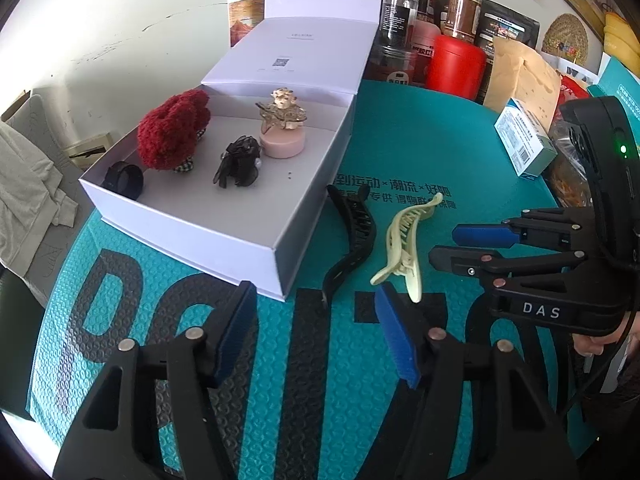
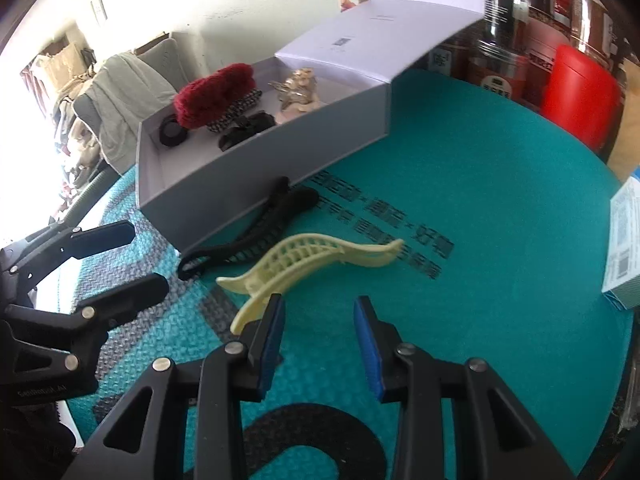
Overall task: Organize objects
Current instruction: 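Move both grippers toward the cream and long black claw clips on the mat, then grasp the long black claw clip with the left gripper while the right gripper grasps the cream claw clip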
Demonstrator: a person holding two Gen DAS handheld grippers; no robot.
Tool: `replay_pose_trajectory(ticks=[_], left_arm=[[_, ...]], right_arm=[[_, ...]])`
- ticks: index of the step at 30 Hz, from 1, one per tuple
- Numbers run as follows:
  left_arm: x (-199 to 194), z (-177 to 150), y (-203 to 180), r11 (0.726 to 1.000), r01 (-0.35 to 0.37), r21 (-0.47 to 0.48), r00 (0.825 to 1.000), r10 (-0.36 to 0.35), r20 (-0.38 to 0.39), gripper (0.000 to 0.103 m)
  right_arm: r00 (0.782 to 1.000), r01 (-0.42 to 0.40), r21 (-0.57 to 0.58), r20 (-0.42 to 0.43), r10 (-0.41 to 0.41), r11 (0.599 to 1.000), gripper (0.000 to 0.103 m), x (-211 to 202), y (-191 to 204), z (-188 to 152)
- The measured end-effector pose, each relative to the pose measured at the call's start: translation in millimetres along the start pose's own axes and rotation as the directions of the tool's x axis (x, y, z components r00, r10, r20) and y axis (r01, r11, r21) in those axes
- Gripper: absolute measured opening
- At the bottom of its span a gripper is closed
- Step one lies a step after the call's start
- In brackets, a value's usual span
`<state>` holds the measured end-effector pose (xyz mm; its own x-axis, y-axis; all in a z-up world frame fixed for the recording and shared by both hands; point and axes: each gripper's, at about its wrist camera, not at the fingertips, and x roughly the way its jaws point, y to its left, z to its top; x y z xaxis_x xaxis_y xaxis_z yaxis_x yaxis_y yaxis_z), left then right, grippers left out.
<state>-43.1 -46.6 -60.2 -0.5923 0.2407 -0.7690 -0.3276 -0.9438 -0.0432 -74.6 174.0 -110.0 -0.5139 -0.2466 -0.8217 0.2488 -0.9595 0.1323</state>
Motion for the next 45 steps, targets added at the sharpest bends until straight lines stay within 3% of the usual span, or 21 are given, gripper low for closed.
replay_pose_trajectory(ticks=[4,9,14,21,23,25,27,37,45], left_arm=[[10.3,0.3,-4.4,1.0,0.003,0.009,1.0,-0.003,-0.013,0.041],[26.6,-1.6,-3.7,0.999,0.03,-0.016,0.998,-0.031,-0.05,0.04],[40.3,-1.9,-2.2,0.998,0.05,-0.031,0.996,-0.052,-0.072,0.038],[45.1,0.6,-0.1,1.0,0.026,-0.011,0.998,-0.027,-0.054,0.018],[45.1,0.7,-0.1,0.999,0.031,-0.009,0.998,-0.031,-0.055,0.013],[44.1,0.4,-1.7,0.999,0.046,-0.002,0.997,-0.046,-0.054,0.011],[42.5,-0.6,-6.3,0.998,0.06,0.01,0.997,-0.059,-0.055,0.01],[29.5,-13.5,-22.2,0.995,0.102,0.006,0.991,-0.101,-0.086,0.008],[8.6,-22.5,-27.5,0.995,0.101,-0.012,0.994,-0.101,-0.043,0.008]], right_arm=[[0.998,-0.054,0.015,0.018,0.054,0.998,0.036,-5.6,-4.0,-3.1],[0.996,-0.084,-0.029,0.026,0.085,0.996,0.037,-7.6,5.9,-1.2],[0.994,-0.108,-0.043,0.02,0.109,0.993,0.05,-3.3,11.3,2.0],[0.993,-0.117,-0.051,-0.013,0.117,0.992,0.052,11.8,14.3,3.2],[0.994,-0.106,-0.063,-0.014,0.105,0.992,0.04,12.8,15.7,3.2],[0.995,-0.104,-0.071,-0.019,0.103,0.992,0.02,12.0,16.2,2.5],[0.995,-0.103,-0.067,-0.023,0.102,0.992,0.013,12.0,15.6,1.3],[0.996,-0.081,-0.079,-0.028,0.079,0.994,0.007,-1.5,12.7,-15.1],[0.996,-0.083,-0.067,0.007,0.084,0.994,0.008,-17.4,10.2,-26.5]])
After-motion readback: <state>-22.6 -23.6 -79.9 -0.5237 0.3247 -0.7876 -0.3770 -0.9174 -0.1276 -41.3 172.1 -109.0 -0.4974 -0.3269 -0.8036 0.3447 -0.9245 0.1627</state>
